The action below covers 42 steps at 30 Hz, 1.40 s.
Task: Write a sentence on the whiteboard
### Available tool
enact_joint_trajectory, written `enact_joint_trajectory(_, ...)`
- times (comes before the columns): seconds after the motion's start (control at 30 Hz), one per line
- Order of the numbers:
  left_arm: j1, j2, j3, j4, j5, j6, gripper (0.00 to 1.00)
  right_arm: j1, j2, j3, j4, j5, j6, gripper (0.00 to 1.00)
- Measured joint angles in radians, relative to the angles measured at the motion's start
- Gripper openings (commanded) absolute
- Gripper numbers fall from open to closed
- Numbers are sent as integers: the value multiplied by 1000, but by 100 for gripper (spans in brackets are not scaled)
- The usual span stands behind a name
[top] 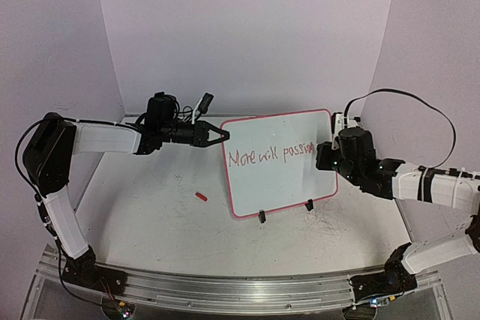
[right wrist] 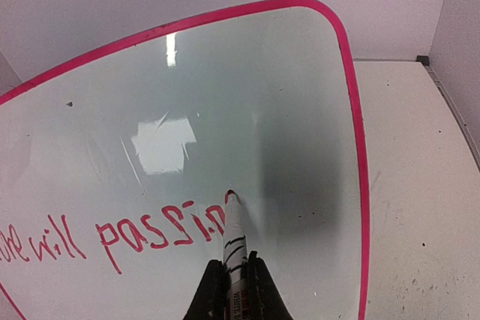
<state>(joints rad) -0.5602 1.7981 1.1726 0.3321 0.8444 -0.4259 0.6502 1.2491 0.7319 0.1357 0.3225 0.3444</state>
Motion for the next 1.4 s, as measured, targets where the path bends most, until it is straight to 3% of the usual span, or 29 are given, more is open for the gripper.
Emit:
enact_joint_trajectory(0.87, 0, 0, 2, 0, 1, 1, 0, 0, -62, -60, -70, -31, 44, 0)
enact_joint_trajectory(1.2, -1, 0, 2, 0, 0, 2, 0, 0, -292, -30, -86, -56, -15, 0)
enact_joint_trajectory(1.4, -1, -1, 2, -1, -3, 2, 0, 13, -325, -66, -121, -127, -22, 0)
